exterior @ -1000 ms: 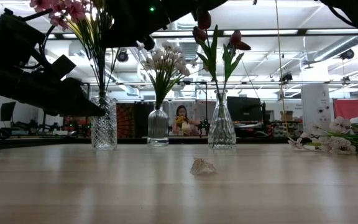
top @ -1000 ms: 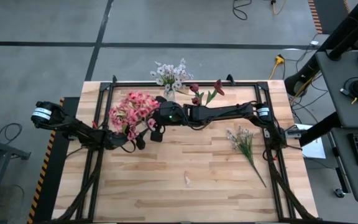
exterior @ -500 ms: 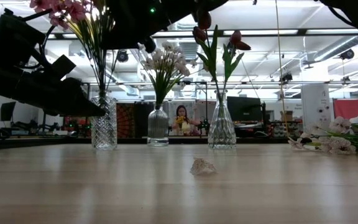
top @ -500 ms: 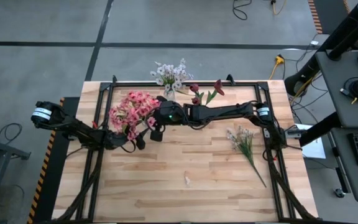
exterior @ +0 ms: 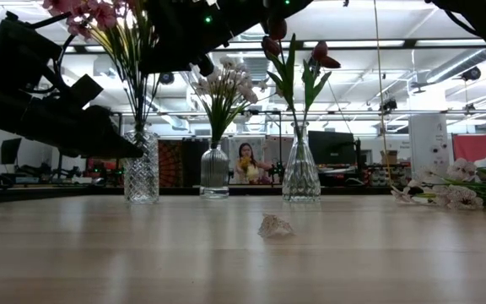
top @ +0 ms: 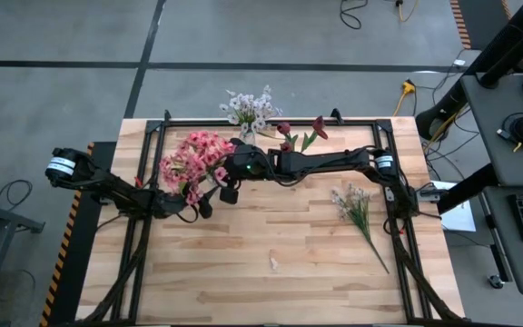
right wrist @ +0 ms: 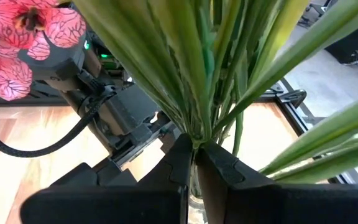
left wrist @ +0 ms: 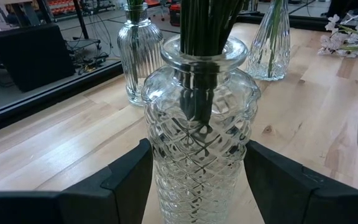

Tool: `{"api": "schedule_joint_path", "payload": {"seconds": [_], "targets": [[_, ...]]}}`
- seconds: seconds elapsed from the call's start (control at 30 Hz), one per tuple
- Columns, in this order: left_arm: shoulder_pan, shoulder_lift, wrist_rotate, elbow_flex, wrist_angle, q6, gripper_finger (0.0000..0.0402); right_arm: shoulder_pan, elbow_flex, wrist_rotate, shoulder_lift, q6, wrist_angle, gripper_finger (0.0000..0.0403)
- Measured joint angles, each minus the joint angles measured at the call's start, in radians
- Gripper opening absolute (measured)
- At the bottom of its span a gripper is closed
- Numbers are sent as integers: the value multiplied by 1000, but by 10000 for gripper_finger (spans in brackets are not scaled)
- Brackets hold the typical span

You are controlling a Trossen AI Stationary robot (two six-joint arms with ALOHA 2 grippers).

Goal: Sort flowers into vase by color
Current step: Put the pink flower into the bottom left transparent vase

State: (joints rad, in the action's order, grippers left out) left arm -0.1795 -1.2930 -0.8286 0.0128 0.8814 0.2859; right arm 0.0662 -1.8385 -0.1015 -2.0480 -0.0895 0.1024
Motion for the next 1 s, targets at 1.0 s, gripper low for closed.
{"api": "schedule_joint_path", "payload": {"seconds": [1.0], "targets": [[0,0,1,0,0,0,213,11,13,-1,-49,0,-26,13]]}}
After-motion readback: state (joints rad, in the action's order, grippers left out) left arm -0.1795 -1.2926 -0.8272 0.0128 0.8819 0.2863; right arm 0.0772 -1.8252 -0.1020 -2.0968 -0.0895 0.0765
